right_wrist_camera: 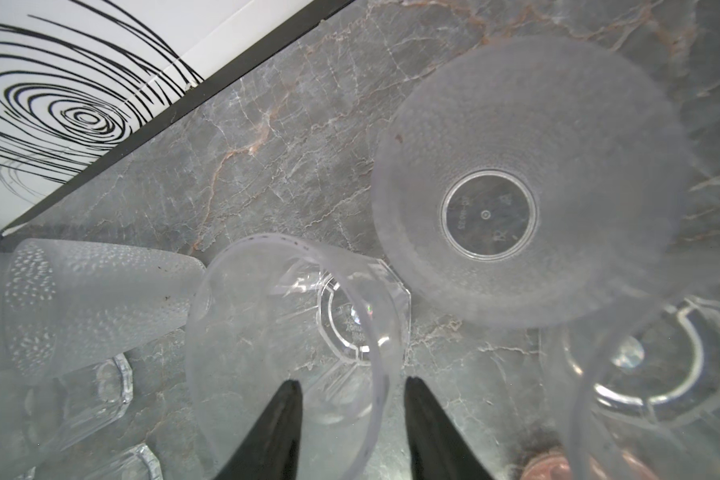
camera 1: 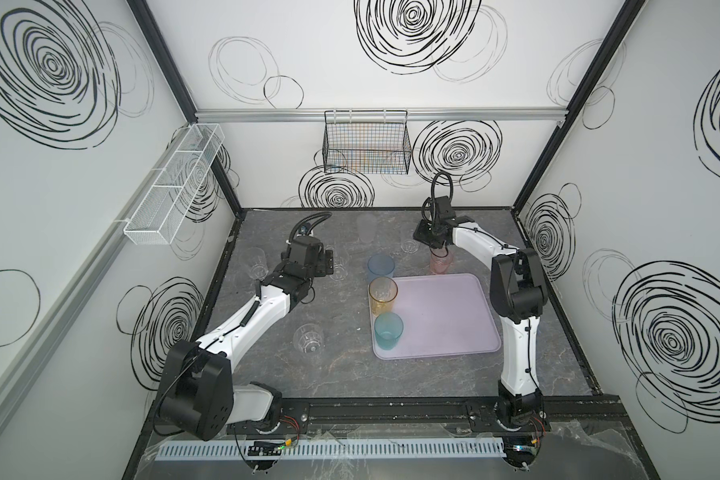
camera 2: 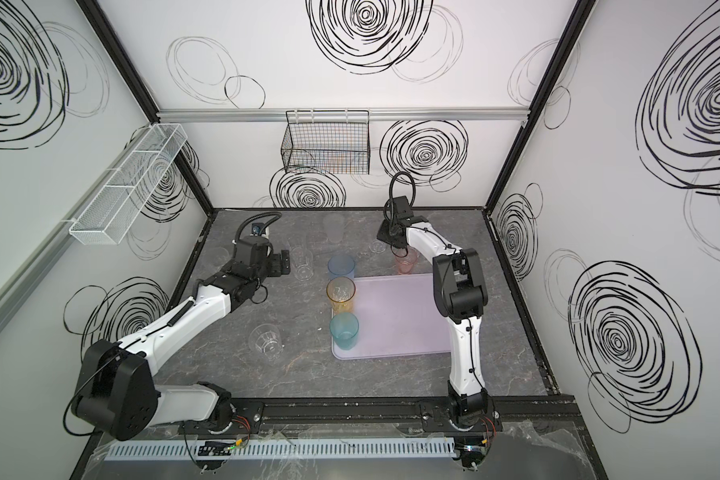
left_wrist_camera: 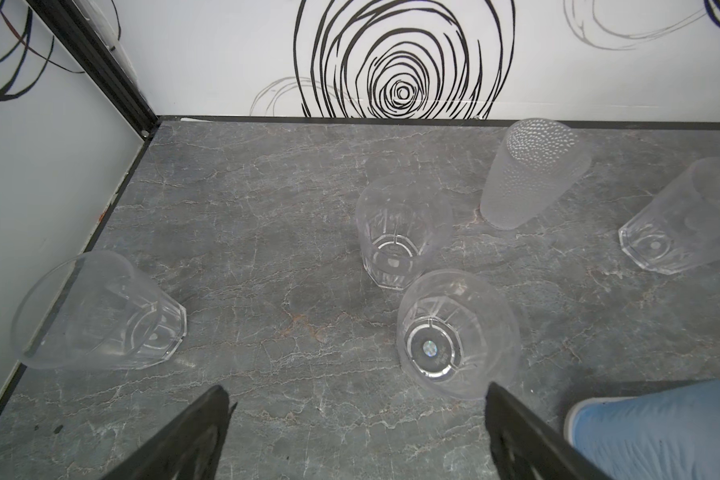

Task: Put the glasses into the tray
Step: 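Lower the right gripper around a clear ribbed glass beyond the tray, then lift the clear ribbed glass with the right gripper over the tray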

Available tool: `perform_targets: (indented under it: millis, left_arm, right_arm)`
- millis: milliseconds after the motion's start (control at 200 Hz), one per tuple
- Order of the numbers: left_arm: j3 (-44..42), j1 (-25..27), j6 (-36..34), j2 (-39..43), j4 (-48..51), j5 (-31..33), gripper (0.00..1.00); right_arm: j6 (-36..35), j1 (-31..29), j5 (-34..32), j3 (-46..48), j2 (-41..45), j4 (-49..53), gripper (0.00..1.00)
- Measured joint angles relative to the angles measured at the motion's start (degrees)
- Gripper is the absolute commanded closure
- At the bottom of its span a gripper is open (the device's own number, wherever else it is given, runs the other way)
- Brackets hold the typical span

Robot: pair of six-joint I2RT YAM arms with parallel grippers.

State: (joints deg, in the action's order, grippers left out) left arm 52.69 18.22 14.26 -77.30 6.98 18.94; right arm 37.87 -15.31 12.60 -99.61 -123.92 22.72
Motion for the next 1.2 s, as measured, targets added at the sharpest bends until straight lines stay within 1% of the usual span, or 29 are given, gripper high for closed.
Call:
perform_targets:
  millis: [145, 475, 735, 895, 1046, 1201]
  left_arm:
    - [-0.24, -0.02, 0.17, -0.07, -0.72, 0.02, 0.02]
    - [-0.68, -0.02, 0.42, -0.07, -1.14, 0.04, 0.03]
    - [-0.76, -0.02, 0.39, -0.07, -1.14, 0.57, 0.02]
    - [-0.85, -0.04, 0.39, -0.07, -1.11, 0.92, 0.02]
    - [-0.85, -0.24, 0.44, -0.07, -1.03, 0.74, 0.01]
    - [-0.39, -0.46, 1.16, 0.07, -0.57, -0.59, 0.00]
  right_arm:
    - [0.35, -0.07, 0.26, 0.17, 0.00, -0.79, 0.78]
    - [0.26, -1.09, 0.48, 2.93, 0.35, -2.40, 1.00]
    - [-1.11, -2.58, -0.42, 3.80, 1.68, -1.84, 1.00]
    - [-2.58, -3.30, -1.20, 3.82, 4.44, 0.42, 1.00]
    - [-5.07, -3.91, -3.21, 4.39, 10.47, 2.82, 1.00]
    - [-8.85, -4.20, -5.64, 8.11, 18.75, 5.64, 1.00]
